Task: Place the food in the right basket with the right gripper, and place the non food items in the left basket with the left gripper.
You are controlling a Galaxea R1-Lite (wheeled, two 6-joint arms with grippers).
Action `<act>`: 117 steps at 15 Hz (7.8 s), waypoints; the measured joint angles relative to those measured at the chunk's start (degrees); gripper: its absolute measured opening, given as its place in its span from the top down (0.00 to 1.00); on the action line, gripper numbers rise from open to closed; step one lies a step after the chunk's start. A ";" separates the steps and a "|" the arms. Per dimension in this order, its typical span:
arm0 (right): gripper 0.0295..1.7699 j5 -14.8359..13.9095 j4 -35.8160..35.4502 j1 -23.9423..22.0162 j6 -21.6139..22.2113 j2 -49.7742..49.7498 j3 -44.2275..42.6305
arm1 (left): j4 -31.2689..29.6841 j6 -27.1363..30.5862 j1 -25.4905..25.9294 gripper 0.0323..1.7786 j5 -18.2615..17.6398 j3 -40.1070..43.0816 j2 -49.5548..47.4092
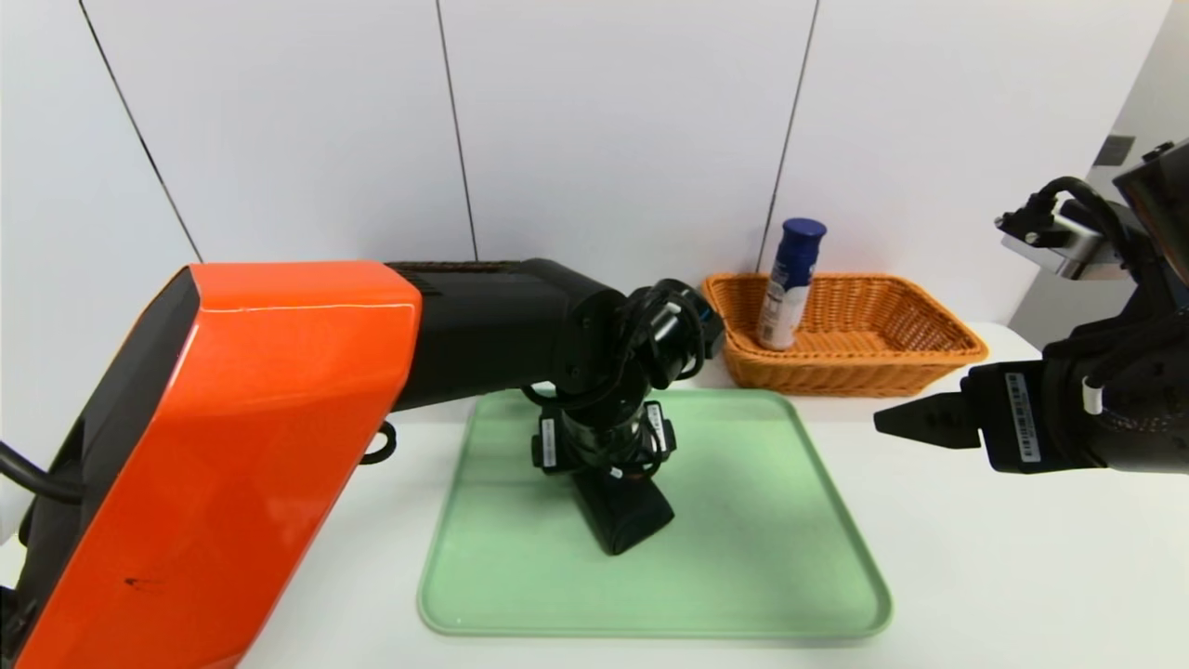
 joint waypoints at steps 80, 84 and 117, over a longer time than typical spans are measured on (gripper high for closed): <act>0.04 -1.12 -2.10 0.71 -0.69 -0.85 6.18 | -24.80 -18.71 31.89 0.38 -12.82 0.18 -4.94; 0.04 -1.15 -2.12 0.71 -0.67 -0.87 6.18 | -24.75 -18.03 31.91 0.25 -12.71 0.18 -5.02; 0.04 3.21 -7.55 -12.11 -14.48 -13.79 11.69 | -22.82 56.25 37.14 0.05 -9.94 51.20 -67.76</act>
